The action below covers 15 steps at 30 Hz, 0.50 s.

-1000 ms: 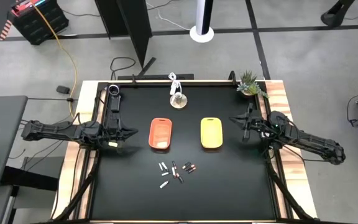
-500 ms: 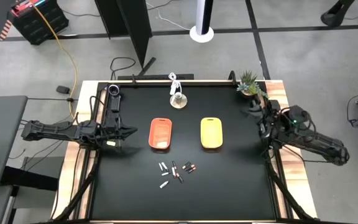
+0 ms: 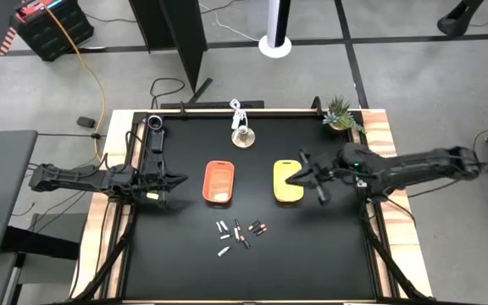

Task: Sort batteries
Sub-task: Put the black battery into the yellow bin

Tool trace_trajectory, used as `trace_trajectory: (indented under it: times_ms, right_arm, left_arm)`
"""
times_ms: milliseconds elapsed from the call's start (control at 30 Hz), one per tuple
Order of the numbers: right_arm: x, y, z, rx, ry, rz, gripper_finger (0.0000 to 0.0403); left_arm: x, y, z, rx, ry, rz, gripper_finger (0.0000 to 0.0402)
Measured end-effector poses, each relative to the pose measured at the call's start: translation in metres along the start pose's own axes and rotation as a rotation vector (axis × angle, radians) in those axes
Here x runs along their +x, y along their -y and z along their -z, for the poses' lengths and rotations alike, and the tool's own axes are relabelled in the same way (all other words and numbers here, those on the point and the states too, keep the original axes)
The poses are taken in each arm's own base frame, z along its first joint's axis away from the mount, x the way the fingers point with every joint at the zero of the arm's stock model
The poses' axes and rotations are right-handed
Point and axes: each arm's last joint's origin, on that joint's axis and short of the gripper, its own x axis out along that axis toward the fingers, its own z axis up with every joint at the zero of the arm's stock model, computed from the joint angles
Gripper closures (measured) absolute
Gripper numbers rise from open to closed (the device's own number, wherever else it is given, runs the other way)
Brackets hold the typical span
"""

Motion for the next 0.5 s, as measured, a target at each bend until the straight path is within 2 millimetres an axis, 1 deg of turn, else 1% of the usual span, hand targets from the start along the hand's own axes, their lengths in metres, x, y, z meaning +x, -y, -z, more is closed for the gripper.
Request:
trace_trajectory:
  times_ms: [67,167,267,367,500]
  right_arm:
    - [0.019,-0.001,0.002,0.029,-0.054,-0.04,0.0367]
    - [0.049,-0.012,0.008,-0.003,-0.221,-0.092,0.0365]
    - [0.08,-0.027,0.016,-0.092,-0.417,-0.042,0.0355]
    - [0.107,-0.04,0.022,-0.192,-0.605,0.035,0.0335]
    - [0.14,-0.051,0.032,-0.272,-0.77,0.101,0.0299]
  left_arm:
    - [0.0,0.0,0.001,-0.021,-0.011,-0.001,0.0401]
    - [0.001,0.0,0.003,-0.042,-0.036,0.0,0.0401]
    - [0.002,0.0,0.006,-0.032,-0.073,0.011,0.0401]
    - [0.003,0.001,0.009,-0.008,-0.106,0.029,0.0401]
    - [0.005,0.001,0.011,0.02,-0.14,0.043,0.0388]
